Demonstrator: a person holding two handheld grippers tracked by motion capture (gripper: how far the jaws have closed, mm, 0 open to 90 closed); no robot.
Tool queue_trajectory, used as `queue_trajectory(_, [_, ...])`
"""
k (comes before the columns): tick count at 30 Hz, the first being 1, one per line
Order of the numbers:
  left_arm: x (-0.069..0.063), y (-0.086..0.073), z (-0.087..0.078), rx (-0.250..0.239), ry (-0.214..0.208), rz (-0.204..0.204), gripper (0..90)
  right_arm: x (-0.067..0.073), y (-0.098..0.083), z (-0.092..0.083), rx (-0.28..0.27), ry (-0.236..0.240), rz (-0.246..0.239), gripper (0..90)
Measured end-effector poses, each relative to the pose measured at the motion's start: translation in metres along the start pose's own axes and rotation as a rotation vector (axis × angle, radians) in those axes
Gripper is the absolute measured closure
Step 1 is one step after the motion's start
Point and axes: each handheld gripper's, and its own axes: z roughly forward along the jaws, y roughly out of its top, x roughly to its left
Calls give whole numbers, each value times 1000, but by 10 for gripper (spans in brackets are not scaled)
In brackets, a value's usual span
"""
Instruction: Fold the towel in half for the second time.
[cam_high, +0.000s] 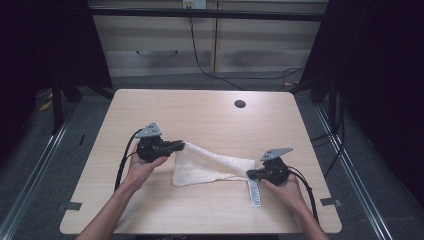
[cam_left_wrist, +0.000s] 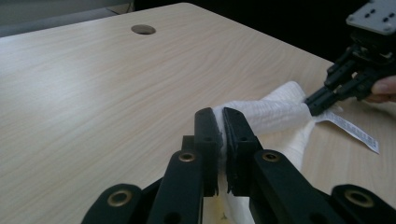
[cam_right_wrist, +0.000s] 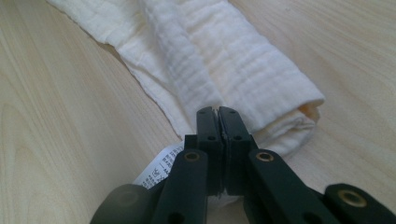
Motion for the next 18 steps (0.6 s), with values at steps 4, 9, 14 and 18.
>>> queue_trajectory(4, [-10, -12, -10, 51, -28, 45, 850, 0, -1, 0, -9, 2, -1, 886])
queue_trajectory(9, [-21, -20, -17, 69, -32, 63, 850, 0, -1, 0, -8, -3, 4, 886])
queue_trajectory(14, [-39, -20, -18, 72, -63, 103, 850, 2, -1, 1, -9, -13, 8, 886])
queue_trajectory(18, [-50, -27, -18, 110, -85, 130, 849, 2, -1, 0, -7, -18, 4, 887])
